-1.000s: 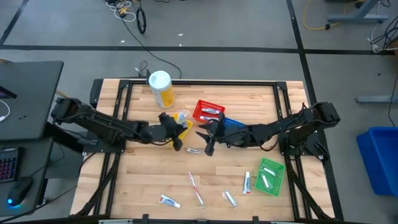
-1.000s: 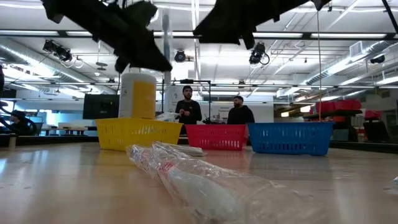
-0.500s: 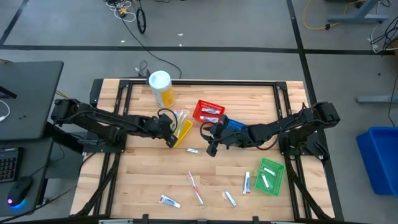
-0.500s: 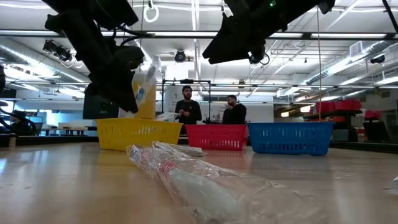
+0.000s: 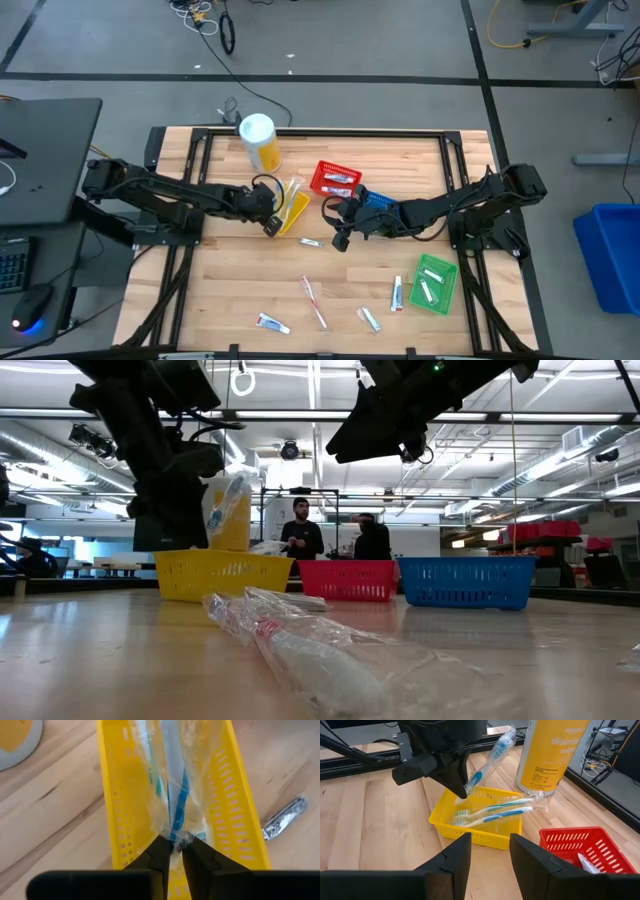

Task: Pick & Place Travel size toiletries
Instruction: Put the blue toothbrush into the yellow bin

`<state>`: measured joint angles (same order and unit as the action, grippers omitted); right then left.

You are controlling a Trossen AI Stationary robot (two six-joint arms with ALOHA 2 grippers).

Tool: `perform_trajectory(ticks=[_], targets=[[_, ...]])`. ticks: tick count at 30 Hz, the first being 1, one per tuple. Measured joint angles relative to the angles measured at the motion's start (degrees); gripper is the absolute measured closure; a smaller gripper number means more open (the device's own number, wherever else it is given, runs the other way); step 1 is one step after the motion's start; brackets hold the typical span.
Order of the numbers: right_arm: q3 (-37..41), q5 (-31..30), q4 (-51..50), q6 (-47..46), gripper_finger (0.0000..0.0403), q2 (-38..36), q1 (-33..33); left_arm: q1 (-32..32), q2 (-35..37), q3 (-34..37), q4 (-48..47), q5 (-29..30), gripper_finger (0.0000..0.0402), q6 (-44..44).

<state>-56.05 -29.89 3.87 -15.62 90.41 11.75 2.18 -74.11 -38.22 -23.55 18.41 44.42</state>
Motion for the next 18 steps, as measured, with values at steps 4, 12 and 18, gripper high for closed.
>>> perform_trajectory(ticks=[4,12,18], targets=[[0.0,0.0,-0.23,0.0,0.0262,0.0,-0.02,-0.02,0.0,0.0,-0.09,-0.72,0.0343,-1.46],[0.0,0.09,-1.1,0.0,0.0261,0.0,-0.02,0.0,-0.02,0.0,-0.13,-2.13,0.0317,-1.46],[0.0,0.11,-1.13,0.0,0.0263,0.0,-0.02,0.0,-0.02,0.0,-0.11,-2.62,0.0284,-1.25]])
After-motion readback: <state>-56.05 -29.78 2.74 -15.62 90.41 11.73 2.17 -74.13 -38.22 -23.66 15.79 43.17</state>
